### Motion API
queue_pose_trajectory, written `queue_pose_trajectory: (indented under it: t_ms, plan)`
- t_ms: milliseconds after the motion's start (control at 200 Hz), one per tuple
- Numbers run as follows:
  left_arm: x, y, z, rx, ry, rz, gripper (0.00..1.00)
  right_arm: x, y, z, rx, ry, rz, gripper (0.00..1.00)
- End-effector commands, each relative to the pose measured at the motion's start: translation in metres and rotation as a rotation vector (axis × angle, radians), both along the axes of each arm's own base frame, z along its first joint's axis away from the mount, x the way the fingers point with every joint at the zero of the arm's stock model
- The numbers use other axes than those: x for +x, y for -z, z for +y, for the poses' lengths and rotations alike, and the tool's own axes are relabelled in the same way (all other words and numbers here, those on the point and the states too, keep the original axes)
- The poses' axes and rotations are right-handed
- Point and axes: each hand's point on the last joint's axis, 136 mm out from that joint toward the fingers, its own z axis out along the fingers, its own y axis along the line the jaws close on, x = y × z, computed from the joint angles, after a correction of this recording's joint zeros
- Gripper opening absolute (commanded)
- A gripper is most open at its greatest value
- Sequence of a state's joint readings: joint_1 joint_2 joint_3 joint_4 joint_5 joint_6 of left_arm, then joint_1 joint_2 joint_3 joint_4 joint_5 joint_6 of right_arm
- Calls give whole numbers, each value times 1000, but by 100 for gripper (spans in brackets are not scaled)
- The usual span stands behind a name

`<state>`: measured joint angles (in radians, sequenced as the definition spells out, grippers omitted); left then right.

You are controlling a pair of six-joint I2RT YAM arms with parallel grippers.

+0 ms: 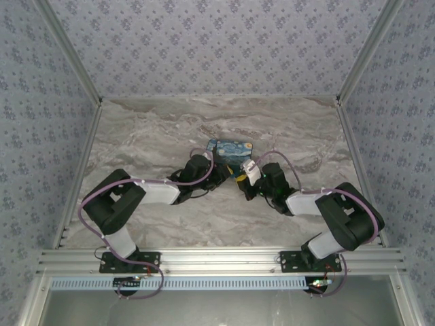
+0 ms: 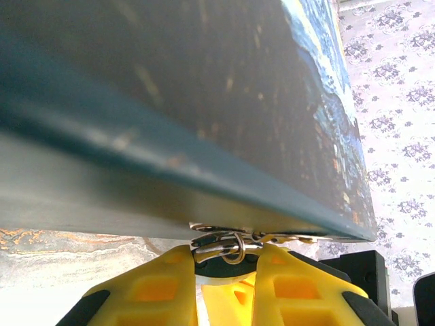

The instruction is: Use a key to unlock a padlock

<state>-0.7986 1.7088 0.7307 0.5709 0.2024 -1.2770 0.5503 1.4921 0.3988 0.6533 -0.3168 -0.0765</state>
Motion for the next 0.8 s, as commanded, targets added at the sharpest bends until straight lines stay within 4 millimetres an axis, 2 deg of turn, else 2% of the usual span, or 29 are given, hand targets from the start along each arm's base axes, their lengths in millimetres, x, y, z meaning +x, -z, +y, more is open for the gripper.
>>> queue_pose_trajectory:
  t_ms: [0, 175, 310, 575, 799]
  plan:
    - [-10, -4, -6, -28, 48, 18, 19, 3, -17, 10, 22, -19, -69, 0]
    - [-10, -4, -3, -27, 53, 18, 19, 3, -17, 7, 6, -10, -80, 0]
    - [-11, -4, 0, -20, 63, 20, 19, -2, -24, 10, 25, -38, -80, 0]
    - [-10, -5, 4, -15, 66, 10, 19, -12, -21, 17, 49, -87, -5, 0]
    - [-11, -3, 4, -12, 74, 13, 19, -8, -23, 23, 99, -91, 43, 0]
